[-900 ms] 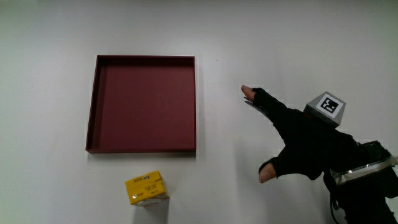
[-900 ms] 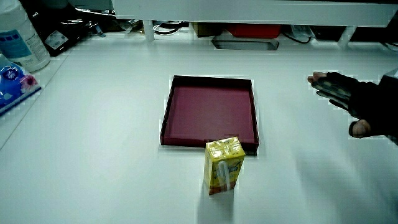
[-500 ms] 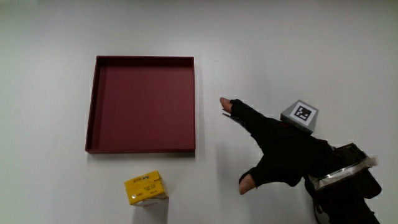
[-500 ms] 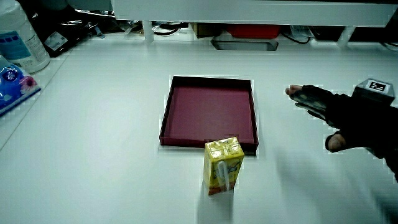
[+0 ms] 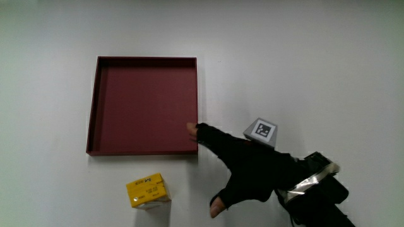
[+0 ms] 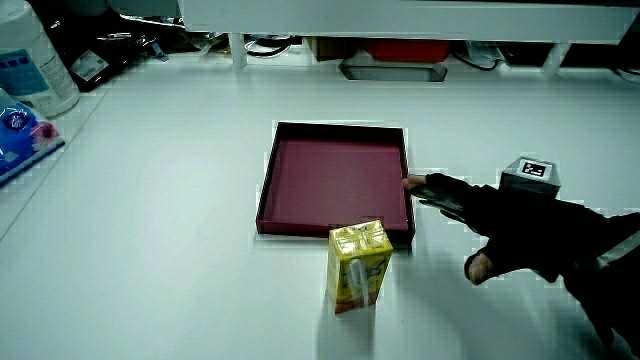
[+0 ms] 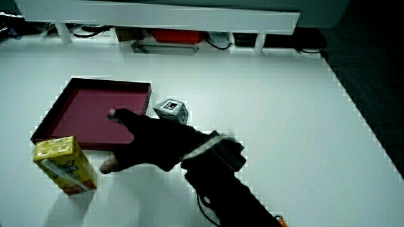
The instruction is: Pick ice redtea
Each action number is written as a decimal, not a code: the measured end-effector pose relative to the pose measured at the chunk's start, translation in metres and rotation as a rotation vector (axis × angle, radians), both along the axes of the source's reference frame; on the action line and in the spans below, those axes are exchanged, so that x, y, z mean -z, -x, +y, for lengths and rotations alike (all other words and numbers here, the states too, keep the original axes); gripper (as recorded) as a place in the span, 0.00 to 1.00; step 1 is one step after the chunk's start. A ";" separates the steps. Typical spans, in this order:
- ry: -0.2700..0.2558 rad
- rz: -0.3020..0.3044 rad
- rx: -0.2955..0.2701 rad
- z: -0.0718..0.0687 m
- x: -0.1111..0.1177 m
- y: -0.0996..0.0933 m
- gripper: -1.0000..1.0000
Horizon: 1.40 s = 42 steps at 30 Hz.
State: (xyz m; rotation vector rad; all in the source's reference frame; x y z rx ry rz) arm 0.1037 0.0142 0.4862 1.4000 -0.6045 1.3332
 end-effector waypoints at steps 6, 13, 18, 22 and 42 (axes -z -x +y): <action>-0.012 -0.012 0.026 0.010 -0.009 0.023 0.50; -0.006 -0.054 0.059 0.019 -0.013 0.050 0.50; -0.027 -0.060 0.070 0.022 -0.018 0.063 0.50; -0.014 -0.091 0.079 0.026 -0.019 0.074 0.50; -0.013 -0.194 -0.096 0.026 -0.028 0.072 0.67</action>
